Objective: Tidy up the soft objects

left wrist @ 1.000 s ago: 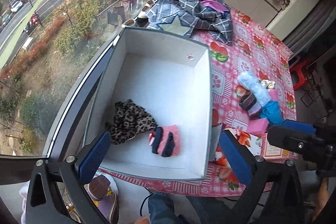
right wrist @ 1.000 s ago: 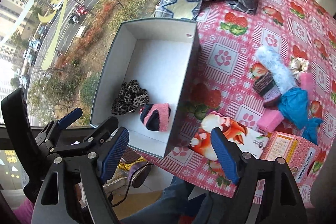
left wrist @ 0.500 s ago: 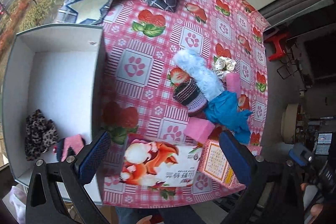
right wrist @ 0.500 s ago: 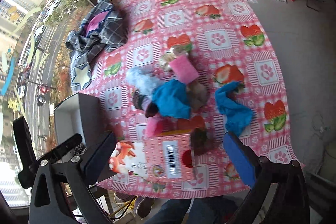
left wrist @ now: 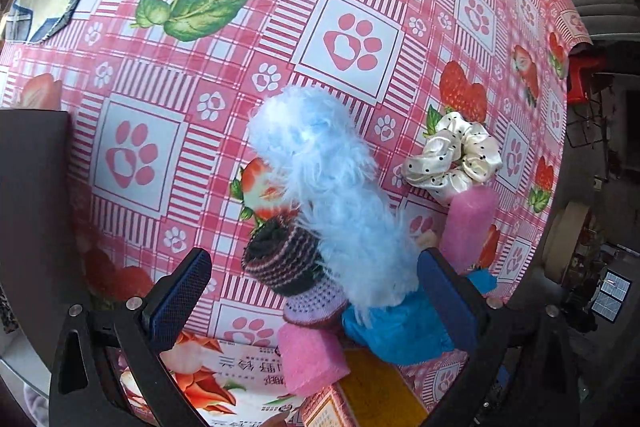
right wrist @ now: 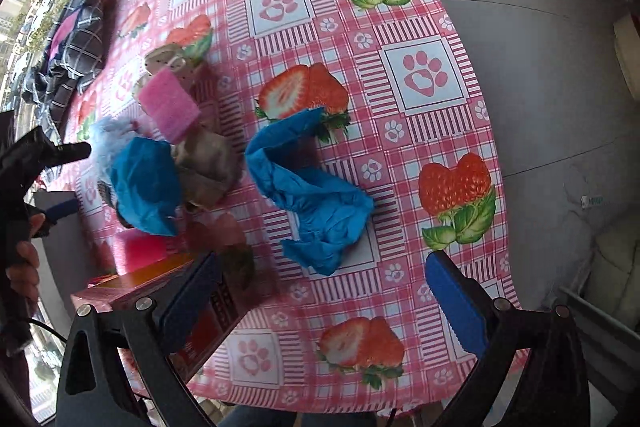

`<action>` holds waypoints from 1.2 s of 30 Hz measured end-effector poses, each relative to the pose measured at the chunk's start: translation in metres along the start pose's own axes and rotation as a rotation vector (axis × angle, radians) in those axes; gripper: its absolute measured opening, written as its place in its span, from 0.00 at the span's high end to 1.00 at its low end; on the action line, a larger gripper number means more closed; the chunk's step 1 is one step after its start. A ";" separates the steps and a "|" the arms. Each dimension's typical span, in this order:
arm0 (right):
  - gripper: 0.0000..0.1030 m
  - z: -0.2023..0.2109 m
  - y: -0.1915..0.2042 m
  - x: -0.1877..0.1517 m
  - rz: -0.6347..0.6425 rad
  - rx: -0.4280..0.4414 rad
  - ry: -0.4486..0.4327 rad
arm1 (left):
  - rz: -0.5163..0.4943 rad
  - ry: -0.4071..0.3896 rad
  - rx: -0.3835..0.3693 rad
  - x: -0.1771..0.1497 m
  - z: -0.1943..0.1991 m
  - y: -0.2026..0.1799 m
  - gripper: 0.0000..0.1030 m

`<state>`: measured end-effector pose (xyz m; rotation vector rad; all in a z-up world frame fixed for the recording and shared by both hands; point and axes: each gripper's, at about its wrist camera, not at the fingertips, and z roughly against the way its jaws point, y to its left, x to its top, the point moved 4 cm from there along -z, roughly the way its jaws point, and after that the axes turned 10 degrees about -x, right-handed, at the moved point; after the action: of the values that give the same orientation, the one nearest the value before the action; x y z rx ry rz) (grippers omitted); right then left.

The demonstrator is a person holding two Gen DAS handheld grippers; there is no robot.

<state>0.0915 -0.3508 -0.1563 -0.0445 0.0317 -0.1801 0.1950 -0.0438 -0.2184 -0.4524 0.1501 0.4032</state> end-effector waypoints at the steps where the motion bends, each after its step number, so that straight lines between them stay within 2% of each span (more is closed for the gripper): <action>1: 0.01 -0.009 0.001 0.003 0.015 -0.007 0.006 | 0.009 0.010 0.006 0.003 -0.005 -0.001 0.00; 6: 0.01 -0.051 0.016 0.015 0.124 -0.044 0.040 | 0.040 0.074 0.031 0.014 -0.030 -0.003 0.00; 11: 0.01 -0.080 0.032 0.024 0.234 -0.097 0.009 | 0.037 0.077 0.122 0.020 -0.040 -0.002 0.02; 15: 0.01 -0.100 0.039 0.022 0.286 -0.120 0.036 | 0.028 0.094 0.137 0.022 -0.047 -0.006 0.20; 16: 0.01 -0.100 0.039 0.022 0.288 -0.127 0.025 | 0.018 0.101 0.140 0.023 -0.051 -0.010 0.29; 18: 0.08 -0.099 0.039 0.020 0.287 -0.129 0.018 | -0.019 0.114 0.148 0.023 -0.053 -0.012 0.40; 19: 0.11 -0.097 0.039 0.019 0.289 -0.128 0.016 | -0.041 0.106 0.153 0.022 -0.053 -0.016 0.53; 21: 0.32 -0.091 0.043 0.018 0.309 -0.125 0.002 | -0.078 0.081 0.138 0.022 -0.049 -0.023 0.67; 22: 0.39 -0.087 0.045 0.017 0.326 -0.125 -0.009 | -0.094 0.065 0.126 0.022 -0.046 -0.027 0.71; 23: 0.54 -0.082 0.046 0.017 0.338 -0.123 -0.017 | -0.112 0.044 0.118 0.022 -0.042 -0.030 0.72; 24: 0.65 -0.080 0.047 0.018 0.345 -0.121 -0.023 | -0.136 0.019 0.119 0.021 -0.037 -0.034 0.72; 25: 0.67 -0.078 0.047 0.018 0.345 -0.118 -0.023 | -0.161 -0.007 0.129 0.021 -0.031 -0.037 0.73; 27: 0.79 -0.076 0.043 0.021 0.314 -0.079 -0.009 | -0.220 -0.067 0.163 0.020 -0.017 -0.044 0.73; 31: 0.79 -0.064 0.022 0.028 0.218 0.019 0.012 | -0.299 -0.177 0.200 0.013 0.013 -0.053 0.73; 36: 0.79 -0.037 0.002 0.034 0.128 0.104 -0.008 | -0.320 -0.250 0.213 0.001 0.042 -0.051 0.73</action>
<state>0.1239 -0.3562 -0.1941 0.0600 0.0172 -0.0533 0.2193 -0.0661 -0.1608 -0.2072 -0.1206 0.1244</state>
